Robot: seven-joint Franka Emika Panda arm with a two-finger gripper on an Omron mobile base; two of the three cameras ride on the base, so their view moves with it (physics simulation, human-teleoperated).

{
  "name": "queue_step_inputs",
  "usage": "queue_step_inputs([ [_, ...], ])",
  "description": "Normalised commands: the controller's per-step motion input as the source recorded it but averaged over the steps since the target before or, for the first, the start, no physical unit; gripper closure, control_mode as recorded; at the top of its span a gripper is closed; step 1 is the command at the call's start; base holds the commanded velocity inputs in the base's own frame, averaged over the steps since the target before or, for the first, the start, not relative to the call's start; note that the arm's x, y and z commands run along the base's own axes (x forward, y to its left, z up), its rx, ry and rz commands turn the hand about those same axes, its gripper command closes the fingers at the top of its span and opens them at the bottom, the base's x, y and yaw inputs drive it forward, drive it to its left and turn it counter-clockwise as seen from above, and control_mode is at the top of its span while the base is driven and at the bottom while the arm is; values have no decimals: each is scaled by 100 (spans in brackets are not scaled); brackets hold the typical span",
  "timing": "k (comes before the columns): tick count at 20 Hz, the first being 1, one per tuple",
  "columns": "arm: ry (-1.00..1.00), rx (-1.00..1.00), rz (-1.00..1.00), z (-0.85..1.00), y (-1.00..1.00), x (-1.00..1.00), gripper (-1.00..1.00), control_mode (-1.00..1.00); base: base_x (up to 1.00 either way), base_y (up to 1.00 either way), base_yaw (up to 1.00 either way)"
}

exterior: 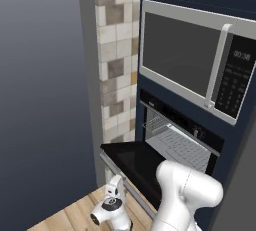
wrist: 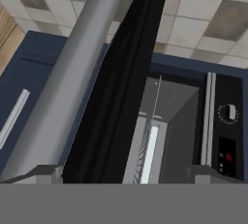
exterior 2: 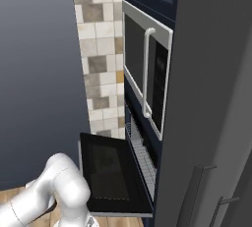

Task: Take the baked cake out of the oven and place it on the plate for cooling. Then close the oven door.

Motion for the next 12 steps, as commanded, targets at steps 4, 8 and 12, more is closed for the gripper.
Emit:
queue_step_inputs([
  [4,0,0,0,-53,18,30,-100,-100,0,0,0],
  [8,0,0,0,-57,24,27,-100,-100,0,0,0],
  [12,0,0,0,-52,25,24,-100,-100,0,0,0],
])
